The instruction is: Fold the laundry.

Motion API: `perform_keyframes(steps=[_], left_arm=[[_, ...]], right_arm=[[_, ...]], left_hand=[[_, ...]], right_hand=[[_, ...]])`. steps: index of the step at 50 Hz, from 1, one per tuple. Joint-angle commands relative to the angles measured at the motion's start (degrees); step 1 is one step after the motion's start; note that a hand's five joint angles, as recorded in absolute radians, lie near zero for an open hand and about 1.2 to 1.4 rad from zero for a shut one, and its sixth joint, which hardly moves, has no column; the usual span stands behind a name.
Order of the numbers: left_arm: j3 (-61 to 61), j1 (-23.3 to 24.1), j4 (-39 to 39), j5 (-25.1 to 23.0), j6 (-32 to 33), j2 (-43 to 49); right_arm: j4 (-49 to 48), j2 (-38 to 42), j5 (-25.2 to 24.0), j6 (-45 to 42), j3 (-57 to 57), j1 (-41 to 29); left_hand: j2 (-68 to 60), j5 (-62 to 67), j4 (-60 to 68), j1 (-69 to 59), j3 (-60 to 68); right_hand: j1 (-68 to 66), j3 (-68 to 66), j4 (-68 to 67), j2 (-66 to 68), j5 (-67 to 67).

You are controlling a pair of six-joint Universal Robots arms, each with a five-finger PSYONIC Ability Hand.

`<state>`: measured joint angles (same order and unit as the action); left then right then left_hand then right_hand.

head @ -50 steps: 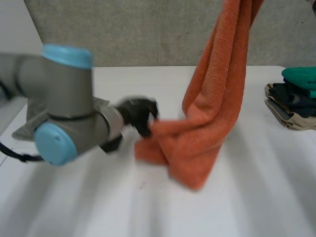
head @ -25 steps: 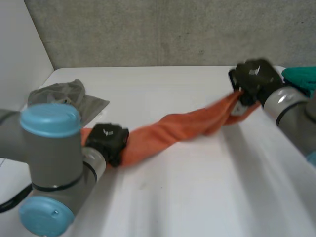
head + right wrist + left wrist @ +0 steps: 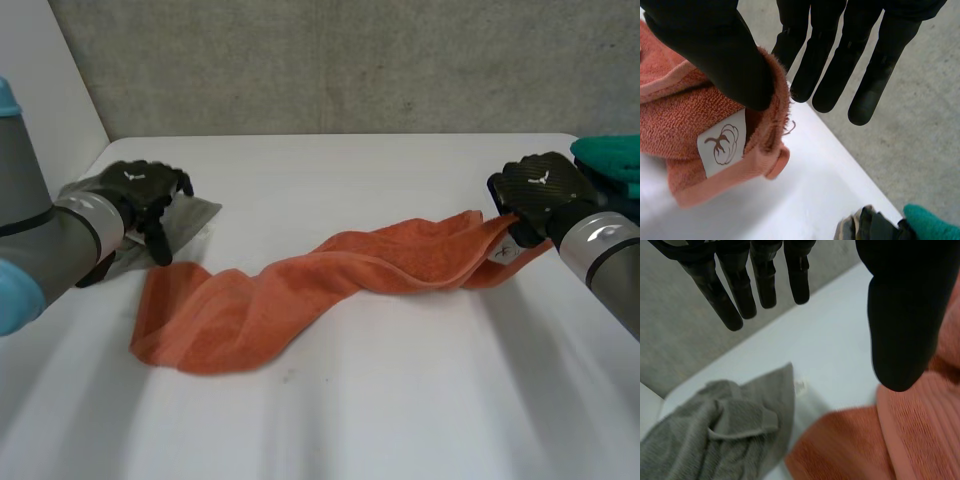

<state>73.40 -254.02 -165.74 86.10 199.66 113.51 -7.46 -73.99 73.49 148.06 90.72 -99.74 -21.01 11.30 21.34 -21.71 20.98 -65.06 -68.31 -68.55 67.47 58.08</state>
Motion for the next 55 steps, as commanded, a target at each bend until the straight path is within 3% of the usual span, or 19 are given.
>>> perform_keyframes(steps=[1,7,14,20,24,28,33,36,40,44,47,49,52,55], left_arm=[[-2.21,1.24,3.15,-3.74,1.53,7.77],[-3.53,3.70,0.87,-5.42,3.28,11.99],[-7.21,7.21,-0.28,1.07,8.02,17.43],[-9.77,8.54,0.33,3.46,10.14,20.34],[-10.91,9.15,0.33,3.19,11.10,21.31],[-12.58,9.59,0.33,3.54,11.81,21.75],[-16.96,9.94,-0.19,3.98,12.16,22.62],[-21.79,9.86,-0.37,4.42,13.56,24.12],[-37.75,7.76,-0.63,7.40,15.41,24.39],[-49.92,5.82,-5.45,11.09,9.98,20.62],[-52.93,4.06,-14.23,14.70,0.85,16.14],[-51.09,3.10,-20.11,16.02,-5.03,13.15],[-45.66,2.83,-24.96,15.33,-9.62,10.25],[-38.46,2.65,-26.47,13.05,-10.08,9.10]], right_arm=[[-3.09,-3.70,-4.58,2.93,0.07,1.57],[-3.97,-6.69,-5.03,5.83,0.07,1.66],[-3.97,-8.45,-5.20,7.07,0.42,2.45],[-3.97,-7.75,-5.20,6.28,0.34,2.62],[-3.97,-6.87,-5.11,5.66,0.07,2.71],[-4.06,-5.46,-5.03,4.61,-0.89,2.54],[-5.54,-2.48,-4.68,4.25,-4.48,1.31],[-6.87,-0.46,-3.62,4.26,-7.91,0.08],[-13.87,4.28,3.03,6.18,-18.61,-2.21],[-28.28,6.67,13.50,12.68,-24.97,-2.65],[-40.51,7.02,20.19,18.39,-26.65,-3.00],[-44.12,7.28,21.08,20.59,-26.56,-3.53],[-41.60,7.29,18.81,20.43,-26.21,-4.67],[-37.56,7.37,15.47,20.43,-24.81,-5.99]], left_hand=[[-5.35,5.06,5.02,-4.65,5.38],[-5.18,4.89,4.85,-4.48,5.21],[-10.04,9.76,9.71,-9.34,10.07],[-17.28,16.99,16.95,-16.58,17.30],[-25.68,25.39,25.35,-24.98,25.71],[-58.07,57.79,57.74,-57.37,58.10],[-58.99,58.70,58.66,-58.29,59.02],[-58.99,58.70,58.66,-58.29,59.02],[-58.99,58.70,58.66,-58.29,59.02],[-58.99,58.70,58.66,-58.29,59.02],[-58.99,58.70,58.66,-58.29,59.02],[-58.99,58.70,58.66,-58.29,59.02],[-58.99,58.70,58.66,-58.29,59.02],[-58.99,58.70,58.66,-58.29,59.02]], right_hand=[[-14.94,-11.69,-11.45,12.53,11.92],[-14.94,-11.69,-11.45,12.53,11.92],[-14.94,-11.69,-11.45,12.53,11.92],[-14.94,-11.69,-11.45,12.53,11.92],[-14.94,-11.69,-11.45,12.53,11.92],[-14.94,-11.69,-11.45,12.53,11.92],[-14.94,-11.69,-11.45,12.53,11.92],[-14.94,-11.69,-11.45,12.53,11.92],[-14.94,-11.69,-11.45,12.53,11.92],[-14.94,-11.69,-11.45,12.53,11.92],[-14.94,-11.69,-11.45,12.53,11.92],[-14.94,-11.69,-11.45,12.53,11.92],[-14.94,-11.69,-11.45,12.53,11.92],[-14.94,-11.69,-11.45,12.53,11.92]])
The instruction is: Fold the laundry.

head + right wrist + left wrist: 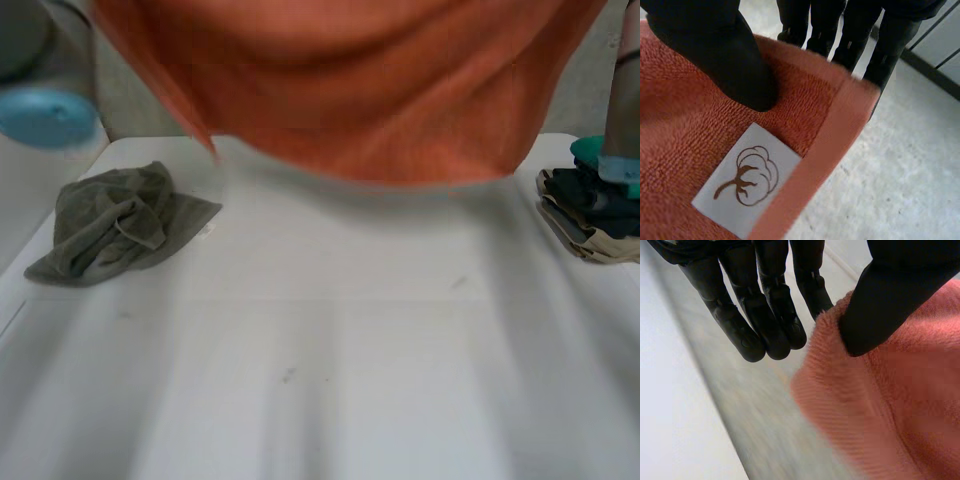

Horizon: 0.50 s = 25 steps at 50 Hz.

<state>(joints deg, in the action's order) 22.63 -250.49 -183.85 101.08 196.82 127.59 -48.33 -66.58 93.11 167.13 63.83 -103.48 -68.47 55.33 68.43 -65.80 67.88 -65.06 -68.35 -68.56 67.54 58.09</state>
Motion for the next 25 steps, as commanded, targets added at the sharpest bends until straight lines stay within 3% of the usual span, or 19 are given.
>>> perform_keyframes(steps=[1,14,25], left_arm=[[14.00,-0.97,-8.63,-2.63,-7.15,-4.81],[41.95,-3.95,-7.40,-4.22,-4.43,-1.12],[60.93,-5.01,-4.85,-9.84,10.84,-5.94]], right_arm=[[4.03,-0.04,-4.77,1.35,2.61,-2.34],[20.79,5.23,-13.73,-4.25,17.27,-1.03],[33.65,6.73,-16.64,-18.76,25.19,1.61]], left_hand=[[-11.53,14.67,11.57,-14.20,12.12],[-11.53,14.67,11.57,-14.20,12.12],[-11.53,14.67,11.57,-14.20,12.12]], right_hand=[[-14.94,-11.65,-11.44,12.46,11.91],[-14.94,-11.65,-11.44,12.46,11.91],[-14.94,-11.65,-11.44,12.46,11.91]])
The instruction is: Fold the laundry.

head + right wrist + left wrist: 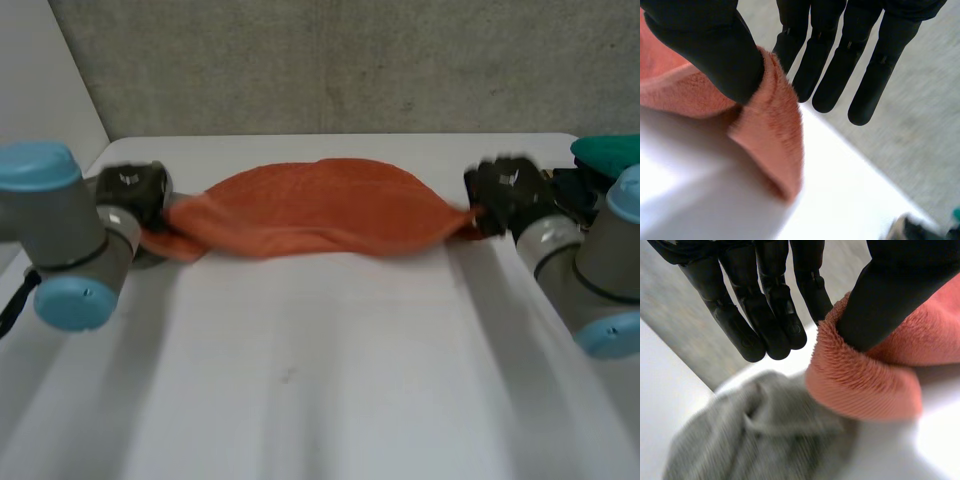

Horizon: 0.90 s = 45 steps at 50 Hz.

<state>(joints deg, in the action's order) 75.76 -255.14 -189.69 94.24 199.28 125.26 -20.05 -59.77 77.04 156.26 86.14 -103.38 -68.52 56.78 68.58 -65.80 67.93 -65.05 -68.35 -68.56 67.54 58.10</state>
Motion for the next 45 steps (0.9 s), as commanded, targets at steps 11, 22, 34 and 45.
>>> perform_keyframes(steps=[11,22,34,45], left_arm=[[9.41,-0.97,7.04,-3.71,17.36,-4.94],[1.77,-0.88,14.51,-3.98,12.19,-8.10],[-14.84,0.26,26.46,-6.52,6.64,-1.17],[-29.52,-3.17,41.85,-11.45,7.17,9.21]], right_arm=[[5.29,-1.40,-0.48,-8.17,6.14,2.83],[3.53,-1.40,-0.48,-8.70,7.63,2.92],[3.17,-1.58,-0.40,-9.22,7.81,3.88],[3.53,-1.66,-1.01,-10.54,6.32,6.17]], left_hand=[[36.94,-35.19,-37.00,34.21,-36.34],[42.50,-40.75,-42.56,39.77,-41.90],[46.71,-44.96,-46.77,43.98,-46.11],[40.99,-39.24,-41.05,38.26,-40.39]], right_hand=[[-14.95,-11.65,-11.44,12.46,11.90],[-14.95,-11.65,-11.44,12.46,11.90],[-14.95,-11.65,-11.44,12.46,11.90],[-14.95,-11.65,-11.44,12.46,11.90]])
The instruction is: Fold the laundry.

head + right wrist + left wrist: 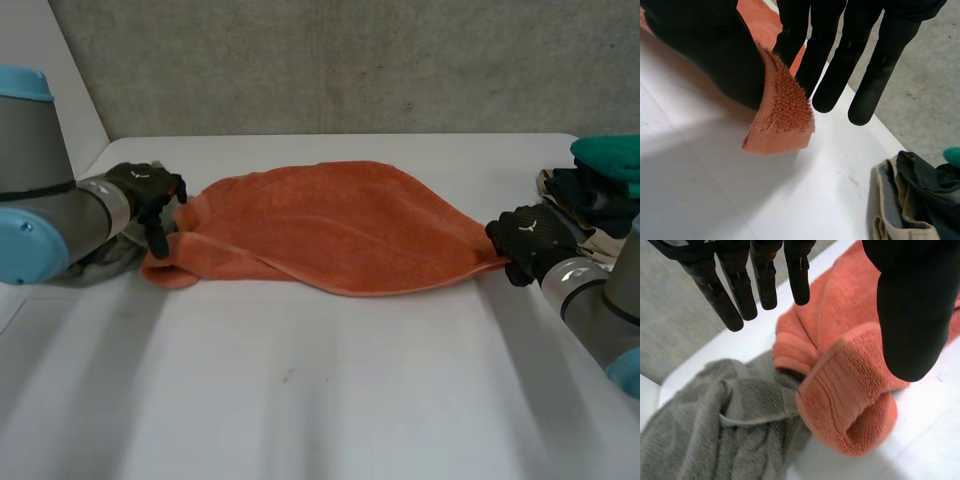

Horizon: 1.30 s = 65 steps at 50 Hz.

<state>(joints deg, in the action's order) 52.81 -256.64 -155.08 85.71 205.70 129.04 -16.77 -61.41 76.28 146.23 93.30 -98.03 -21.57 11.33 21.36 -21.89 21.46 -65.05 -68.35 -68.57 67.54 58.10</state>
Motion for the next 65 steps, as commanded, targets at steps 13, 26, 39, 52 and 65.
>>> perform_keyframes(steps=[13,26,39,52,65], left_arm=[[-8.70,-2.73,10.15,-5.37,1.28,10.18],[0.44,-3.78,11.20,-3.53,6.55,3.51],[26.90,-4.05,22.46,-2.47,30.10,-11.52],[10.16,-0.01,13.59,1.12,21.77,-5.13],[-30.21,2.37,-10.21,2.36,7.71,0.08]], right_arm=[[0.68,-0.72,-0.17,-1.03,-2.15,0.91],[11.74,-4.68,-1.31,-6.91,-5.32,3.10],[52.89,-11.36,-4.56,-45.94,-0.75,11.28],[45.61,-2.93,0.35,-35.68,-12.93,4.35],[20.48,4.81,7.22,-6.32,-52.42,-1.55]], left_hand=[[-44.27,44.50,44.48,-43.95,44.38],[-58.43,58.67,58.64,-58.11,58.54],[-58.43,58.67,58.64,-58.11,58.54],[-58.43,58.67,58.64,-58.11,58.54],[-58.43,58.67,58.64,-58.11,58.54]], right_hand=[[-14.95,-11.65,-11.43,12.46,11.90],[-14.95,-11.65,-11.43,12.46,11.90],[-14.95,-11.65,-11.43,12.46,11.90],[-14.95,-11.65,-11.43,12.46,11.90],[-14.95,-11.65,-11.43,12.46,11.90]])
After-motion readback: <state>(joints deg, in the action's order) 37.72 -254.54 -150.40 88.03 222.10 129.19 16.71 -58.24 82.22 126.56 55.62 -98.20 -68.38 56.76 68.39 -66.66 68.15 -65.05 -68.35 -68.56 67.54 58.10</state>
